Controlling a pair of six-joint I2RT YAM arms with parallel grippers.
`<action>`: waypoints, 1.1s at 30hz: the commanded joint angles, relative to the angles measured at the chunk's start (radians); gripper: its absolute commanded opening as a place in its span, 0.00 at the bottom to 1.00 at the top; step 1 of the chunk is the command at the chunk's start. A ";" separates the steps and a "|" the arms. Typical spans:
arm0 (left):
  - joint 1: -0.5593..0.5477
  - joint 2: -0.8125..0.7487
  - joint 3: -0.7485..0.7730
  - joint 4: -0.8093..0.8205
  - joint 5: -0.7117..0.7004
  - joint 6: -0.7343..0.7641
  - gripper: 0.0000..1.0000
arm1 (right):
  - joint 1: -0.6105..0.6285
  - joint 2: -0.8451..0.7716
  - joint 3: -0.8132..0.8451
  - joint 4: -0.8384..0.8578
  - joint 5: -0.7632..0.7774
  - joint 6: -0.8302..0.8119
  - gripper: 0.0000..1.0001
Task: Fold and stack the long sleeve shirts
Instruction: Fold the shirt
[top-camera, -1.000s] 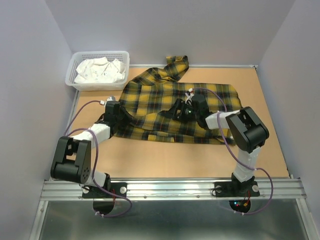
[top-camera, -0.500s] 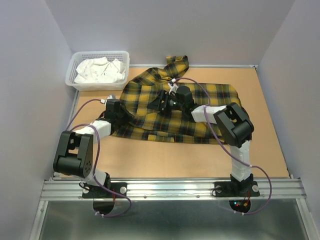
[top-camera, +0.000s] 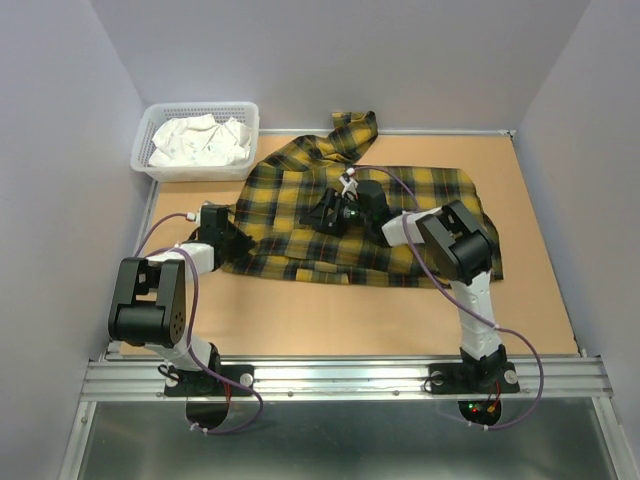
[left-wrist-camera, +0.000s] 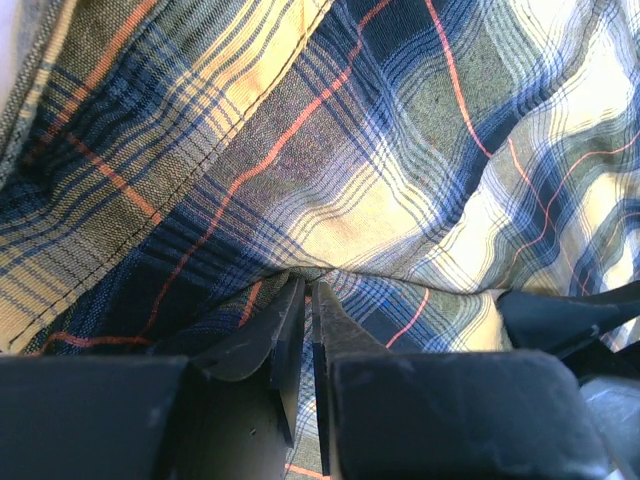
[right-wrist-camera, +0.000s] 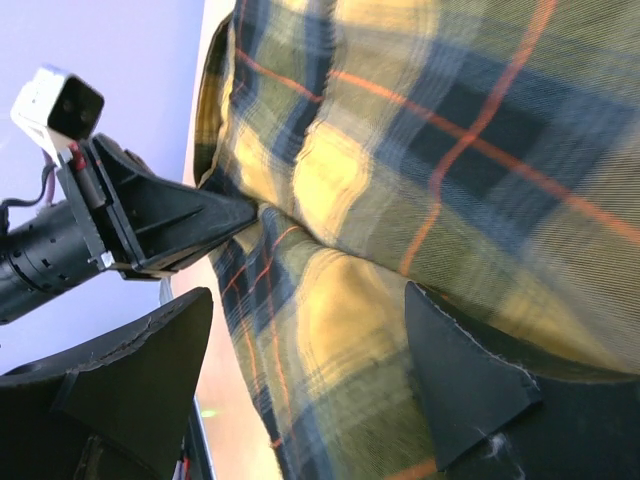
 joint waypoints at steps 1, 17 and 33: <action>0.013 -0.013 -0.020 -0.018 0.007 -0.002 0.20 | -0.075 0.027 -0.037 0.033 0.003 -0.014 0.83; 0.033 -0.161 -0.024 -0.094 0.019 0.033 0.26 | -0.250 -0.201 -0.106 -0.095 -0.029 -0.166 0.83; 0.030 -0.221 -0.018 -0.128 0.019 0.082 0.43 | -0.333 -0.594 -0.475 -0.332 0.059 -0.244 0.79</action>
